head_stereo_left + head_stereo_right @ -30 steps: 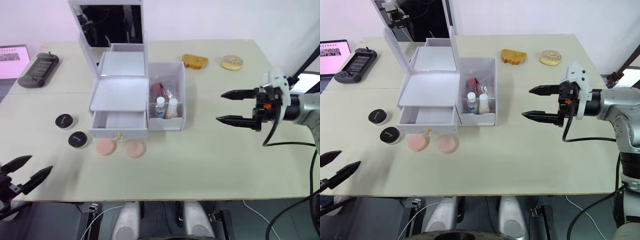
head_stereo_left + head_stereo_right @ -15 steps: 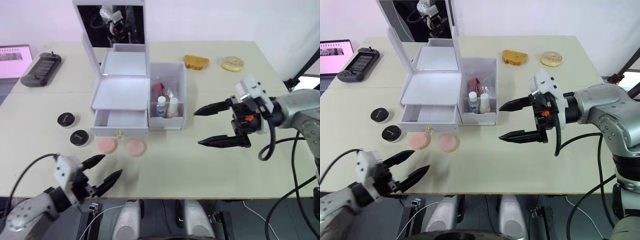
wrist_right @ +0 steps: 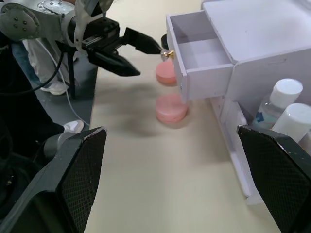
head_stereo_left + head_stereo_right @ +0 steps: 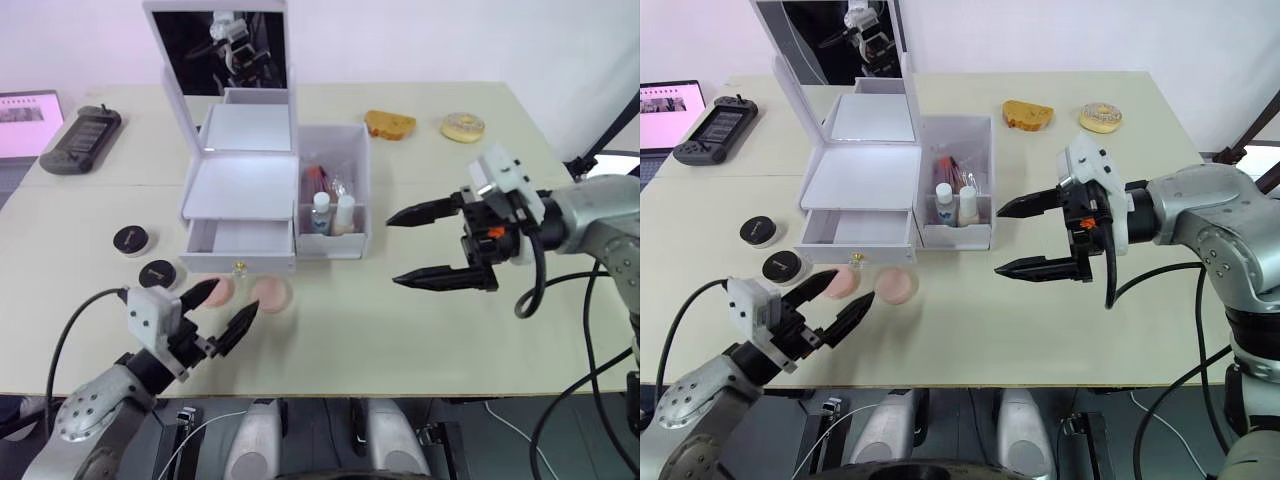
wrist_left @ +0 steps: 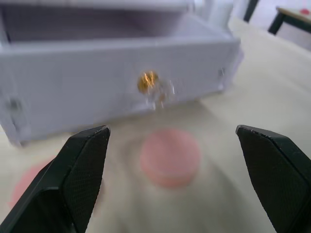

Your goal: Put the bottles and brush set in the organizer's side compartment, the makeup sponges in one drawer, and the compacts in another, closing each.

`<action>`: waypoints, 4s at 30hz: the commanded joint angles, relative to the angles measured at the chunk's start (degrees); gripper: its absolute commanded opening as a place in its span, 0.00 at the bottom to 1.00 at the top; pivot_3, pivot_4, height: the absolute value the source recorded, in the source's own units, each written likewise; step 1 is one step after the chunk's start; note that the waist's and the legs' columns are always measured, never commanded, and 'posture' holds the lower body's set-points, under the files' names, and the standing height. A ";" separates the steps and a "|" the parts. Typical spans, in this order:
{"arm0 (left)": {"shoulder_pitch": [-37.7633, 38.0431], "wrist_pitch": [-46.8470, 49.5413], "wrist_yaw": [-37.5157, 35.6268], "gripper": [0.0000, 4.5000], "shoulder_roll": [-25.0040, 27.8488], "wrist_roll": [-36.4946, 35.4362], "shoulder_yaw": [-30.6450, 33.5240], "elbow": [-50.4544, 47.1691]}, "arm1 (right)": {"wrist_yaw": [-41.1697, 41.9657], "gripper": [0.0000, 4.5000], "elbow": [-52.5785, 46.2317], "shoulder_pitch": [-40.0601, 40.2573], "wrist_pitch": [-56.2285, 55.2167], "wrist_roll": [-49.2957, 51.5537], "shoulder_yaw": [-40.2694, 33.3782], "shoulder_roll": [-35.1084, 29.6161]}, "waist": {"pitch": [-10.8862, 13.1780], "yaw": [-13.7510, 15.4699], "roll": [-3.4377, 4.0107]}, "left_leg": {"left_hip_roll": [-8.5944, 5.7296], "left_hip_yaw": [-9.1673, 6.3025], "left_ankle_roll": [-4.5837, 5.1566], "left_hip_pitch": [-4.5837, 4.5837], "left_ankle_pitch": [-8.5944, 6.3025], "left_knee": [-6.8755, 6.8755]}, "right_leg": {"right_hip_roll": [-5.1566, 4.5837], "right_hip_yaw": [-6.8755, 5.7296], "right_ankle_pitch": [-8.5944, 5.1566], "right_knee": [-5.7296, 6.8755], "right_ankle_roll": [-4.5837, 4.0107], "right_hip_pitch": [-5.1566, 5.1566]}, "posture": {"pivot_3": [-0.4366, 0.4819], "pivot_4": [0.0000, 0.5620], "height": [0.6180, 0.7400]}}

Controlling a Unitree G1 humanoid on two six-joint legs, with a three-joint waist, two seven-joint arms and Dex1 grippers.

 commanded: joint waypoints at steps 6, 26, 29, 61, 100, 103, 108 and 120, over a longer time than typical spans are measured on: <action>-2.22 -0.09 7.54 0.97 -2.60 3.89 -5.56 -3.86 | -0.55 1.00 -0.59 -2.08 -1.29 0.27 -0.57 0.83 | 0.00 0.00 0.01 | 0.01 0.00 0.00 0.02 0.00 -0.03 | 0.04 0.03 0.01 0.01 0.00 0.00 | 0.48 0.27 1.00; -0.52 -0.11 9.99 0.01 -3.13 3.05 -5.97 -5.94 | -0.61 1.00 0.62 -2.63 -3.16 -1.51 0.38 1.05 | 0.00 0.12 0.01 | 0.02 0.01 0.00 0.06 0.00 -0.01 | 0.06 0.05 0.01 0.02 -0.01 0.03 | 0.48 0.27 1.00; 1.17 -1.79 9.67 0.01 -3.79 3.49 -6.16 -5.89 | -0.45 1.00 0.69 -2.78 -3.29 -1.59 0.70 1.42 | -0.01 -0.11 0.01 | 0.03 0.01 0.00 0.07 0.00 0.00 | 0.06 0.06 0.01 0.02 -0.01 0.03 | 0.48 0.27 1.00; -1.39 0.33 25.36 0.95 -13.53 22.65 -16.26 -7.95 | 5.07 1.00 5.07 -9.65 -2.90 -4.41 4.52 1.94 | -0.01 -0.09 0.01 | 0.06 0.08 0.00 0.10 0.00 0.02 | 0.10 0.15 0.04 0.08 -0.04 0.02 | 0.48 0.27 1.00; -1.91 -0.67 24.91 0.06 -16.27 24.06 -16.22 -4.92 | 2.49 1.00 3.72 -8.54 -3.11 -3.31 3.54 2.89 | 0.00 -0.08 0.01 | 0.06 0.07 0.00 0.12 0.00 0.05 | 0.12 0.17 0.04 0.11 -0.04 0.02 | 0.48 0.27 1.00; -1.11 -2.05 24.26 0.06 -15.89 24.33 -16.18 -4.39 | 2.43 1.00 3.83 -8.74 -3.19 -3.20 3.56 3.19 | 0.00 -0.12 0.01 | 0.07 0.07 0.01 0.12 0.00 0.05 | 0.12 0.17 0.04 0.11 -0.04 0.02 | 0.48 0.27 1.00; 1.52 -3.73 23.43 0.06 -15.30 24.02 -15.08 -5.14 | 2.62 1.00 4.33 -8.94 -3.69 -3.55 3.85 3.51 | -0.01 -0.13 0.01 | 0.07 0.07 0.01 0.13 0.00 0.04 | 0.12 0.18 0.04 0.10 -0.04 0.02 | 0.48 0.27 1.00; 6.92 -0.15 23.91 0.06 -15.07 22.69 -16.15 -12.97 | 2.45 1.00 4.55 -7.93 -4.37 -3.90 4.41 5.80 | 0.00 -0.33 0.01 | 0.09 0.09 0.00 0.13 0.00 0.02 | 0.13 0.19 0.04 0.07 -0.03 0.01 | 0.48 0.27 1.00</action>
